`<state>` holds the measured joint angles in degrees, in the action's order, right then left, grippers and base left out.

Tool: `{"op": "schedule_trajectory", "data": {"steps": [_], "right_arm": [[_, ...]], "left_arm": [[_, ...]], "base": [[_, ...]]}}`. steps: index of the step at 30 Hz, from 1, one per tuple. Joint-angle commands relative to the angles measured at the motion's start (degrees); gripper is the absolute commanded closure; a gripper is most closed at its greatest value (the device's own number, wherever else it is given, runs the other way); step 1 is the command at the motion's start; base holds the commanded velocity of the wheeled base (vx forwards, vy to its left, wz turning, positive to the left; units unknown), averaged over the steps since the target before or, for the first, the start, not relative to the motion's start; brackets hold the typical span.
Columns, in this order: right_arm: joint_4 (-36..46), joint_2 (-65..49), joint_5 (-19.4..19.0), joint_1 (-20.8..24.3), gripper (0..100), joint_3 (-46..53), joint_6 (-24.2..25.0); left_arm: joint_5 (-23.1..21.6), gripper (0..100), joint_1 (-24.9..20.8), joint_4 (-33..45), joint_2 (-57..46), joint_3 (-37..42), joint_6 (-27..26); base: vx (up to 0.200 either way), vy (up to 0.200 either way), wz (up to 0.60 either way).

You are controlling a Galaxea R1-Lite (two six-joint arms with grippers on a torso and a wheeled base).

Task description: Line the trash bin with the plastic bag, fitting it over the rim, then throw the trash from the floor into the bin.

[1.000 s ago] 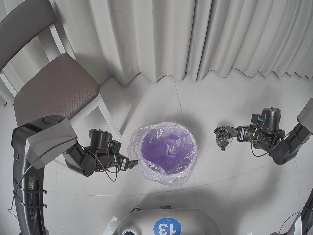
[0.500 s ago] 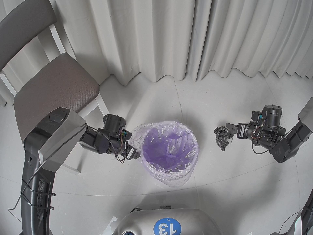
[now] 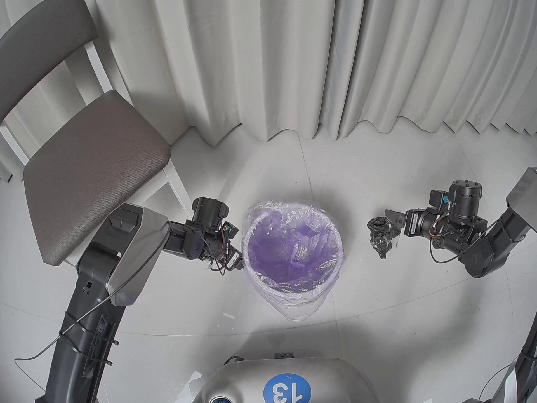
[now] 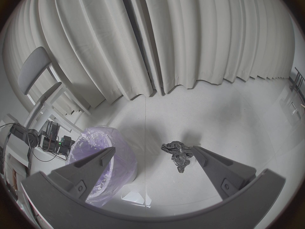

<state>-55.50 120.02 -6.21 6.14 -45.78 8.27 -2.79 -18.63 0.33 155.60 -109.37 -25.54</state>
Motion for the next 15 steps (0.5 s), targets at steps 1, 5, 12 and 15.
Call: {"op": "schedule_trajectory", "data": {"steps": [1,5,12,15], "right_arm": [[-0.48,2.5,-0.04,0.1,0,-0.45,0.08],[-1.8,4.09,-0.04,0.1,0,-0.45,0.17],[-4.7,5.49,-0.3,0.01,0,0.07,0.79],[-4.96,6.55,-0.3,0.1,0,0.42,1.14]], "left_arm": [[0.07,0,0.35,-0.15,2.6,-1.19,-0.04],[0.77,0,1.14,-0.07,1.9,0.04,-0.39],[-1.95,0,1.75,-2.97,-7.51,11.38,1.72],[-4.24,0,2.1,-7.01,-11.72,17.18,3.13]], "base": [[0.0,0.0,0.0],[0.0,0.0,0.0],[0.0,0.0,0.0],[0.0,0.0,0.0]]}}
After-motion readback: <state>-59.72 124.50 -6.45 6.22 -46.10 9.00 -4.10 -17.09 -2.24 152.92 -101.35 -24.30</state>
